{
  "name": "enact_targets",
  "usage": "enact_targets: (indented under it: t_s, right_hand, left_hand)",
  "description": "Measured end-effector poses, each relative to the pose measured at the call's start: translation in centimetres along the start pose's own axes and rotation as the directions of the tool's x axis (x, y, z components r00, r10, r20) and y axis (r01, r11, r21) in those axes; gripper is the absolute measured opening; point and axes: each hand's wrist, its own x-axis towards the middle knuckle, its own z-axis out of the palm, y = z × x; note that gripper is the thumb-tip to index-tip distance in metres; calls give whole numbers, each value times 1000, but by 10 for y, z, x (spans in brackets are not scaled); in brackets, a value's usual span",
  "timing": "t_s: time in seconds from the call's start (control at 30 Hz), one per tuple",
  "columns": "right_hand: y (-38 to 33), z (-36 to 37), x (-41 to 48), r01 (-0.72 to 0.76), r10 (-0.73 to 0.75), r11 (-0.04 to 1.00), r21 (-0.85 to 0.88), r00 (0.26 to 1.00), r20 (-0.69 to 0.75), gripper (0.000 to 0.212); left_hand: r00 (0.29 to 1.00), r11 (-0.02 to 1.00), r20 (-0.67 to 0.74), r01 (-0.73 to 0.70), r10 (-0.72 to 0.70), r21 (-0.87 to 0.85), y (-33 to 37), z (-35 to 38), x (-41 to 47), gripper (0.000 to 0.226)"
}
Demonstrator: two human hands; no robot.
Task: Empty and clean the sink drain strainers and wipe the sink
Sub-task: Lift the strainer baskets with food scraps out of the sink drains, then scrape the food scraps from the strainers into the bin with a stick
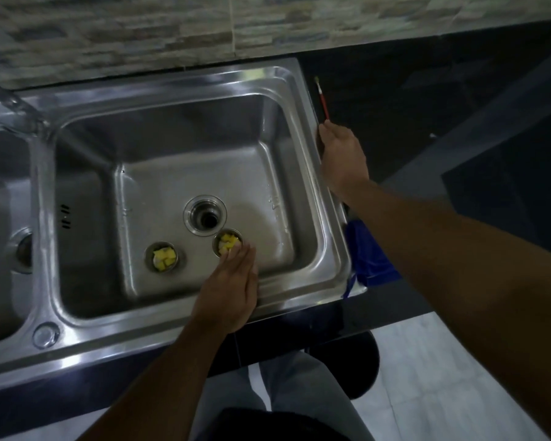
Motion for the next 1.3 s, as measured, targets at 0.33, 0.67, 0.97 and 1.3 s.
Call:
enact_targets:
  t_s: [0.33, 0.67, 0.97, 1.3]
  right_hand:
    - [-11, -19, 19, -304, 317, 936, 176, 947, -54, 43]
    - [-38, -18, -7, -107, 142, 958, 266, 983, -116, 19]
    - [-118, 17, -70, 137, -157, 929, 343, 987, 32, 25]
    - [-173, 54, -104, -310, 16, 596, 741, 927, 374, 25]
  left_hand:
    - [999, 999, 13, 40, -39, -30, 1, -2, -1, 52]
    - [999, 998, -36, 19, -21, -62, -8, 9, -1, 56]
    - [977, 985, -123, 172, -175, -32, -20, -11, -5, 48]
    - [852, 853, 50, 517, -521, 73, -135, -84, -17, 37]
